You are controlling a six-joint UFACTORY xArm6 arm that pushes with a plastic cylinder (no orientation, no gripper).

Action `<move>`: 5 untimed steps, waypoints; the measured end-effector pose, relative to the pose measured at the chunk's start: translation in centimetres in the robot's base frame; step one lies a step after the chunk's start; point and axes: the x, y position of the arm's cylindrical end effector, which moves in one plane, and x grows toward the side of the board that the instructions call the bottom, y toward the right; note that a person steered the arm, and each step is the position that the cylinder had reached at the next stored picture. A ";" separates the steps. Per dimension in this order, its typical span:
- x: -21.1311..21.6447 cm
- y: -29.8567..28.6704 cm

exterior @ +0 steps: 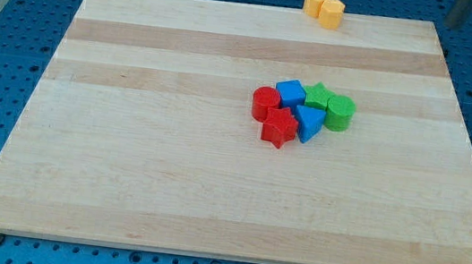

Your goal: Push the yellow hexagon slightly left

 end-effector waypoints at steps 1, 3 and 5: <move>0.0 -2.5; 0.4 -17.7; 9.7 -26.4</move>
